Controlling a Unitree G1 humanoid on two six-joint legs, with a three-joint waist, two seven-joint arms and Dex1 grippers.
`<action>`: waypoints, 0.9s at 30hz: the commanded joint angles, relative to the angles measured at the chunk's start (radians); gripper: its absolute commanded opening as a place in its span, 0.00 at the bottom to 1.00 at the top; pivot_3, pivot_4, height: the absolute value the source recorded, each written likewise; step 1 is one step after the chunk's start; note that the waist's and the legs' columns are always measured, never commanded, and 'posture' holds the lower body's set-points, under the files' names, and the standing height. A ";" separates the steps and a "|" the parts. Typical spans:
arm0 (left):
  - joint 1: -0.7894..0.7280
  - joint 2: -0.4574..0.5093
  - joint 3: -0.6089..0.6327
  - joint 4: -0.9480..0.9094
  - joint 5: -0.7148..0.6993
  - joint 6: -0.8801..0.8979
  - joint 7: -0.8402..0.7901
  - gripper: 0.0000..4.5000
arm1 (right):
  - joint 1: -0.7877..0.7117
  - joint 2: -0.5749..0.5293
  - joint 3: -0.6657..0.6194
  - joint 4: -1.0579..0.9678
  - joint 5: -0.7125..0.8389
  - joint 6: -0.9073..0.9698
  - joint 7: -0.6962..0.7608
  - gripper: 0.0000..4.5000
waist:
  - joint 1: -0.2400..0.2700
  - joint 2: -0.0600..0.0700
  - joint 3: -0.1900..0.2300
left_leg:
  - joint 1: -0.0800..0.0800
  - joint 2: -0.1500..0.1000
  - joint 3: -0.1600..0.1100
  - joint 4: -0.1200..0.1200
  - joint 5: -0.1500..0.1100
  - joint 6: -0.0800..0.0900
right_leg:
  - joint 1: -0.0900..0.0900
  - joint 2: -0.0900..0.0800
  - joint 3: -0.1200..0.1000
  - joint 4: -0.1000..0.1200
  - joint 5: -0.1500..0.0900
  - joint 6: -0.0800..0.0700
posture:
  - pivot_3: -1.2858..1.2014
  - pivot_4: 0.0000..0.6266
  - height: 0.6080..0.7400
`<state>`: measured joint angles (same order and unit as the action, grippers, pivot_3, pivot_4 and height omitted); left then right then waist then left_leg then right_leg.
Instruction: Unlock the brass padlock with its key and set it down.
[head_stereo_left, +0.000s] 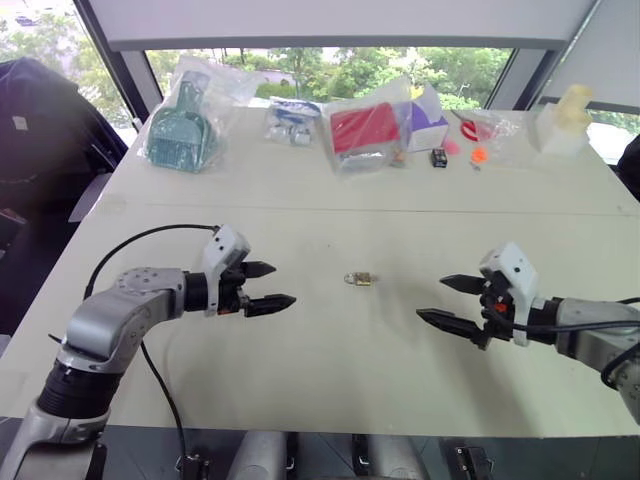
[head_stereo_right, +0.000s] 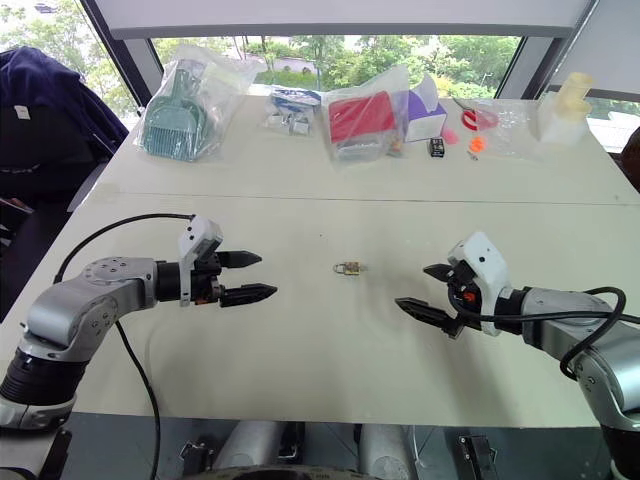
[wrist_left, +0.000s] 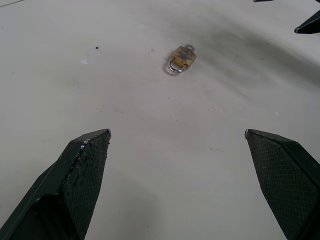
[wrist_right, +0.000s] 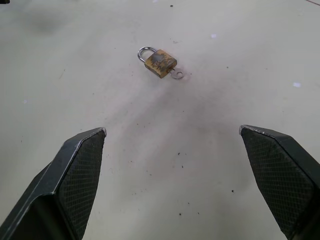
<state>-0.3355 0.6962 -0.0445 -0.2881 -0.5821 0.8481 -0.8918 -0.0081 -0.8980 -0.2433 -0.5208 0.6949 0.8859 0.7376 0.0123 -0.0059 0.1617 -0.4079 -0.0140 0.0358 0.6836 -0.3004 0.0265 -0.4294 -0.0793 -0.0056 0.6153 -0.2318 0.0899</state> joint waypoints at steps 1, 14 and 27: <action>0.001 0.014 0.009 -0.024 0.008 -0.035 -0.014 1.00 | -0.009 0.009 -0.008 -0.009 -0.004 -0.018 -0.004 0.99 | 0.000 0.000 0.000 | 0.000 0.000 0.000 0.000 0.000 0.000 | 0.000 0.000 0.000 0.000 0.000 0.000 | 0.52 0.24 1.00; -0.021 0.010 0.007 -0.002 0.018 -0.055 -0.017 1.00 | -0.014 0.022 -0.001 -0.010 -0.017 -0.022 -0.007 0.99 | 0.000 0.000 0.000 | 0.000 0.000 0.000 0.000 0.000 0.000 | 0.000 0.000 0.000 0.000 0.000 0.000 | 0.52 0.24 1.00; -0.148 0.124 -0.096 0.011 0.061 -0.049 -0.160 1.00 | -0.171 -0.010 0.188 0.083 -0.129 -0.098 0.075 0.99 | -0.006 0.000 0.000 | 0.001 -0.001 0.000 0.001 0.001 -0.001 | 0.000 0.001 0.000 0.002 0.000 0.000 | 0.52 0.24 1.00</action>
<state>-0.4657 0.8019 -0.1307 -0.2746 -0.5343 0.8238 -1.0072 -0.1511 -0.8927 -0.0810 -0.4470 0.5962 0.8217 0.7890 0.0065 -0.0062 0.1618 -0.4069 -0.0146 0.0359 0.6841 -0.2992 0.0252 -0.4294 -0.0787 -0.0058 0.6176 -0.2318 0.0898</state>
